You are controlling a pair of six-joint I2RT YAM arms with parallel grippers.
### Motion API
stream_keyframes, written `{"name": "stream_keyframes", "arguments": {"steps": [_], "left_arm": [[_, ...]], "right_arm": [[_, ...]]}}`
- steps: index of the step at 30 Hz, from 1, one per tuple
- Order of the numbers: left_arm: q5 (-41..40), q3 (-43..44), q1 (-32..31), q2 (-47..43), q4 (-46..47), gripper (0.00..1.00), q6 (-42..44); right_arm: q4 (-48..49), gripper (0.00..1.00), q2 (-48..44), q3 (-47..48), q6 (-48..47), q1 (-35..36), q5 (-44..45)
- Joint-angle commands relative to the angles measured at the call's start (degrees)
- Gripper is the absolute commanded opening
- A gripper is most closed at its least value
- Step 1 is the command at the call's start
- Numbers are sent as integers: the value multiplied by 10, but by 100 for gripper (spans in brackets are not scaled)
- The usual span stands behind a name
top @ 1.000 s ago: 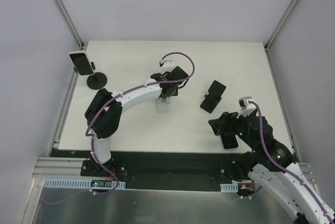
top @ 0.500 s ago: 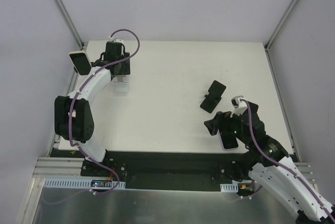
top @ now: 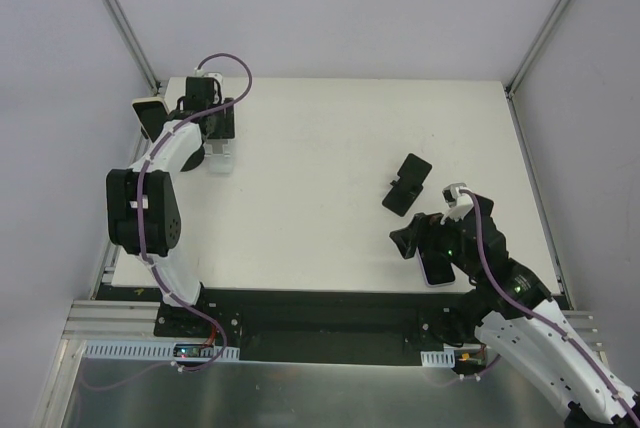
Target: Place the phone on the phone stand
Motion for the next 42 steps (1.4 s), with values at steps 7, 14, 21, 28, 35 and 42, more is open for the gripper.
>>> {"name": "stream_keyframes", "arguments": {"steps": [7, 14, 21, 28, 35, 42], "left_arm": [[19, 37, 7, 31, 46, 23, -29], [-37, 52, -9, -26, 5, 99, -94], [-29, 19, -55, -224, -55, 99, -226], [82, -109, -145, -333, 17, 99, -201], [158, -128, -191, -387, 42, 99, -225], [177, -147, -194, -429, 67, 99, -225]], "right_arm": [[-17, 96, 1, 37, 16, -1, 2], [-73, 96, 7, 64, 17, -1, 24], [-199, 96, 91, 134, 40, -1, 75], [-179, 96, 200, 113, 111, -113, 8], [-157, 96, 187, 46, 165, -315, -44], [-70, 96, 211, -10, 131, -424, -89]]}}
